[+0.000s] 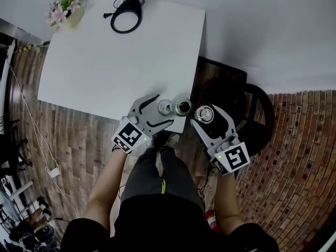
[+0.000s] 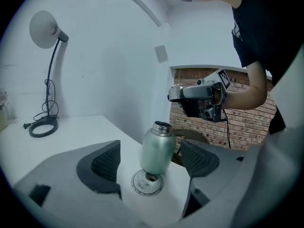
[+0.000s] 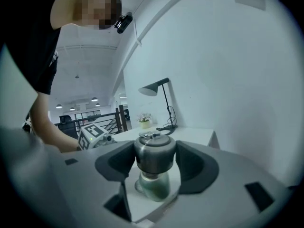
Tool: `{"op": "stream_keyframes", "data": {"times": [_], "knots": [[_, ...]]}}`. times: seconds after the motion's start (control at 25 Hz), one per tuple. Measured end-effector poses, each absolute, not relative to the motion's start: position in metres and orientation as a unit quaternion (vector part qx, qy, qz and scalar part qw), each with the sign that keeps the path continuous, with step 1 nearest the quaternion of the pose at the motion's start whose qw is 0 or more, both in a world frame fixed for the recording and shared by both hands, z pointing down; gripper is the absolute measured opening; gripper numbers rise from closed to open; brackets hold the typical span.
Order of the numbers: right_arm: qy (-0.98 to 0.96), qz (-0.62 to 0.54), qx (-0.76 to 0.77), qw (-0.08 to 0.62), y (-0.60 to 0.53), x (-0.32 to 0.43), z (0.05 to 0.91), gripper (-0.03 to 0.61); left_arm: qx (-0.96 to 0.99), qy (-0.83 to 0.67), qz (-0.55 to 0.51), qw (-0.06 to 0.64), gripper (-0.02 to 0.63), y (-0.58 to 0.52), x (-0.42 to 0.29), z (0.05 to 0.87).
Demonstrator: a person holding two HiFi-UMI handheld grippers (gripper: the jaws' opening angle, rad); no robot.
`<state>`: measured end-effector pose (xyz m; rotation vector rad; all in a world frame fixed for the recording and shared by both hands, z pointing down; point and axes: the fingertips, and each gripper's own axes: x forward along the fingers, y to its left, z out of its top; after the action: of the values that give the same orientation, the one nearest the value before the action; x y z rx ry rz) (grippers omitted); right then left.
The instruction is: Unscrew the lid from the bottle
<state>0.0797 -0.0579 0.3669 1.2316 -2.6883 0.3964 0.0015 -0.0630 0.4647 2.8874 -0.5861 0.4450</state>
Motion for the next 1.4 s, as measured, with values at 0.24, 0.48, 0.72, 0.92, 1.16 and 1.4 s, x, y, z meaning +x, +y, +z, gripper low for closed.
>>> {"op": "stream_keyframes", "data": {"times": [0.24,0.48,0.72,0.92,1.16,1.4], "knots": [[-0.881,0.109,0.451,0.095,-0.057,0.101,0.348,0.267,0.958,-0.215,0.158,0.108,0.376,-0.054,-0.018,0.458],[-0.863,0.119,0.485,0.08,-0.056,0.117,0.325,0.267,0.951,-0.242,0.164,0.104,0.374,-0.056,-0.035,0.444],[-0.853,0.122,0.503,0.073,-0.055,0.129,0.308,0.265,0.947,-0.266,0.158,0.086,0.217,-0.068,-0.042,0.411],[-0.853,0.102,0.507,0.073,-0.056,0.129,0.289,0.267,0.947,-0.28,0.138,0.071,0.069,-0.078,-0.05,0.382],[-0.85,0.056,0.52,0.069,-0.064,0.135,0.256,0.267,0.943,-0.306,0.119,0.052,0.04,-0.09,-0.057,0.345],[-0.835,0.058,0.546,0.039,-0.068,0.157,0.231,0.267,0.935,-0.337,0.103,0.036,0.021,-0.1,-0.071,0.306]]}}
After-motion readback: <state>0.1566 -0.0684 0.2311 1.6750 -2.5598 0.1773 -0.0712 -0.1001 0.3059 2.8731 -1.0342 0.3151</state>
